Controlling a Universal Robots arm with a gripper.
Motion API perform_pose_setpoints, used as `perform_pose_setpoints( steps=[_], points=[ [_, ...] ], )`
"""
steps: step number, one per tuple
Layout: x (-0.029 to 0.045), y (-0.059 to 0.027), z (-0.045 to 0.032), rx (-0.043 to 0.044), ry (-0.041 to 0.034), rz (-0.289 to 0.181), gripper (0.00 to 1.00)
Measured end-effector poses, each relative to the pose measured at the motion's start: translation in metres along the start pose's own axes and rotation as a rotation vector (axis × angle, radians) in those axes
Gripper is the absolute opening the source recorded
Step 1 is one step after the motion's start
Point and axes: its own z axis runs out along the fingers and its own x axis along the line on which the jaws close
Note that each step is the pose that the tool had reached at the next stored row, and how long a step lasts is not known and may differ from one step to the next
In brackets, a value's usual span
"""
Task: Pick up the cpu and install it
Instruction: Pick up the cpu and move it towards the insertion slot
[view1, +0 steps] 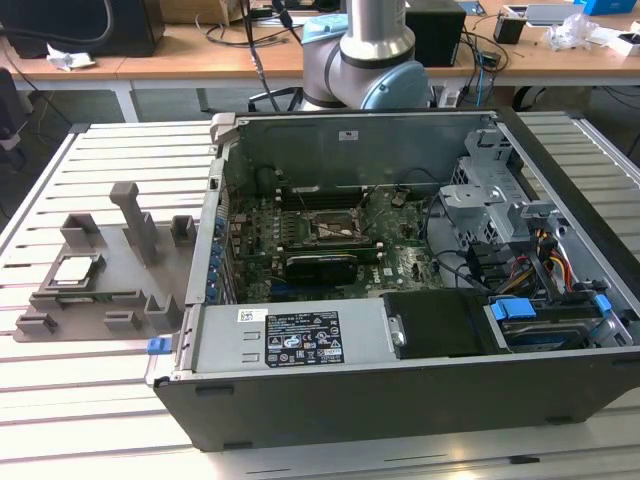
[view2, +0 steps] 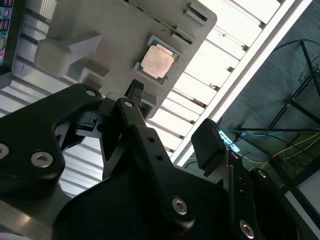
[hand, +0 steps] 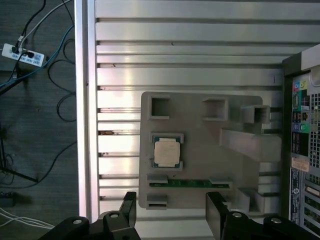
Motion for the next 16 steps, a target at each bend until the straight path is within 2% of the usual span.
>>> perform_pose_setpoints(
  steps=[16],
  points=[
    [0.0004,0.0004,0.0126,0.0,0.0,0.0,0.66]
  ],
)
